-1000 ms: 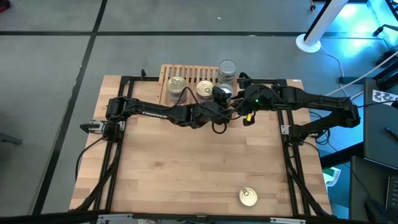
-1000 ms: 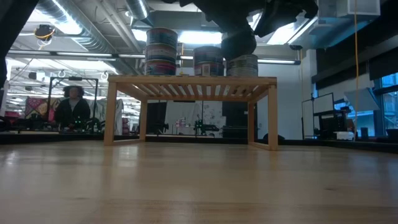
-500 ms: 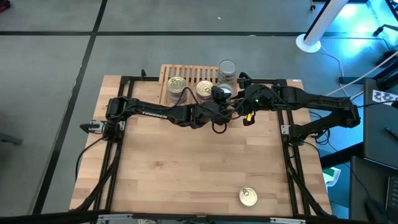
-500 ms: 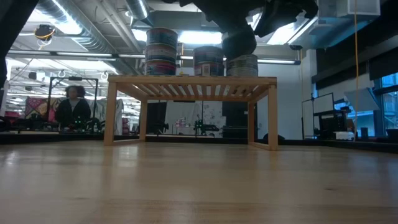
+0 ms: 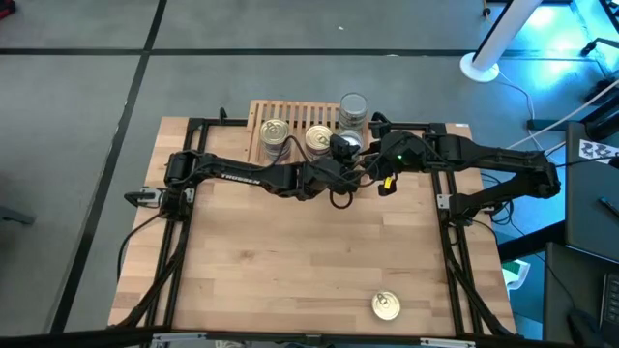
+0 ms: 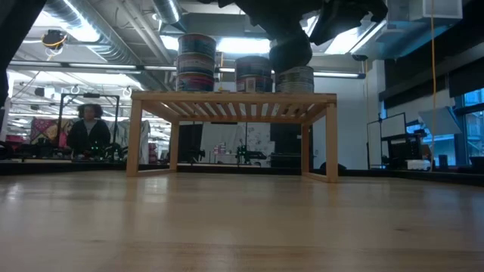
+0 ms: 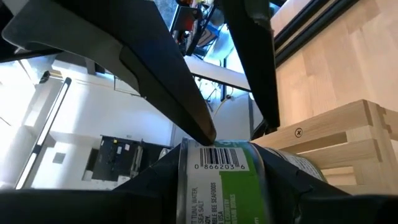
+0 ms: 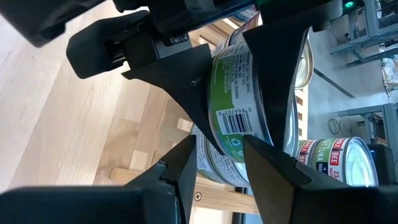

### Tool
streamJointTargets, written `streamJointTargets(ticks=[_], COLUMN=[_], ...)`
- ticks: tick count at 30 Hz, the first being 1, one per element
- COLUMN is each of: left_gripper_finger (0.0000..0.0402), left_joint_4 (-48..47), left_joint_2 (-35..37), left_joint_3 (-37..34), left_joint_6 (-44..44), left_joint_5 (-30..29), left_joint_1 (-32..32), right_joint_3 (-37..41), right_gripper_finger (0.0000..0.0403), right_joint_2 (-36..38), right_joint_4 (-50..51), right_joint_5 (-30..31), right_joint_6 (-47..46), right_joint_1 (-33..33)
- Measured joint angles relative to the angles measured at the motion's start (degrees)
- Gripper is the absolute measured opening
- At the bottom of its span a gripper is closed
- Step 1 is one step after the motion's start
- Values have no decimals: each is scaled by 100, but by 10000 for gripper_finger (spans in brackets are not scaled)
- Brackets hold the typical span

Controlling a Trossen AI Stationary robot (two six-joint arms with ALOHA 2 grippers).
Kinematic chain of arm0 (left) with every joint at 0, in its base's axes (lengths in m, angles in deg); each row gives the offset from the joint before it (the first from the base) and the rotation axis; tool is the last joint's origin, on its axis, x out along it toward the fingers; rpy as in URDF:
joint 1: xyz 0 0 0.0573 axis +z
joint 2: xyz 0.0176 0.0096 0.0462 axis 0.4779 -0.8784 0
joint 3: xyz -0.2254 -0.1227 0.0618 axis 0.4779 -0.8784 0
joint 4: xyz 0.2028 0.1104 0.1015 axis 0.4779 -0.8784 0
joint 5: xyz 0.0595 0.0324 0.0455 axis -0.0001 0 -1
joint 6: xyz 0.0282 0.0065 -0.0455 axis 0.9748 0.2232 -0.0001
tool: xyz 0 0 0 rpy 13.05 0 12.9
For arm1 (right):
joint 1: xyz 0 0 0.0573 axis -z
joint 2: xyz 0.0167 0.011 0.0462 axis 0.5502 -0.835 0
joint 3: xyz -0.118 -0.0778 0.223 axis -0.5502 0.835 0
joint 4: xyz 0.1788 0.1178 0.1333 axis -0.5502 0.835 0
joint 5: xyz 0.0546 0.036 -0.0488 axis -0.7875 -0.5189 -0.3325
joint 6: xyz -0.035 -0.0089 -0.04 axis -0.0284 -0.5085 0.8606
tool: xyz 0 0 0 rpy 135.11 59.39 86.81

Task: Stack canned seafood by type on shelf
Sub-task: Stack the green tuna can on top of the green tuna can on the shelf

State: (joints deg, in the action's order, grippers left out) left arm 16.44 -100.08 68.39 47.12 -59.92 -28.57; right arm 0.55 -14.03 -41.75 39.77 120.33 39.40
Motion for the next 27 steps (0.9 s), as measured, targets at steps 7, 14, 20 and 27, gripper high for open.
streamJointTargets(ticks=[7,14,20,27], left_gripper_finger=[153,167,218,232], left_joint_4=[4,21,16,10], left_joint_2=[0,0,0,0], left_joint_3=[0,0,0,0], left_joint_6=[17,-92,-234,-219], left_joint_5=[2,24,33,28], left_joint_1=[1,-5,-10,-12], right_joint_3=[0,0,0,0], right_gripper_finger=[136,136,136,136], right_joint_2=[0,16,15,17], right_joint_4=[-4,-5,-11,-10], right_joint_5=[139,495,517,494], right_joint_6=[36,42,42,42], right_joint_1=[-4,-4,0,0])
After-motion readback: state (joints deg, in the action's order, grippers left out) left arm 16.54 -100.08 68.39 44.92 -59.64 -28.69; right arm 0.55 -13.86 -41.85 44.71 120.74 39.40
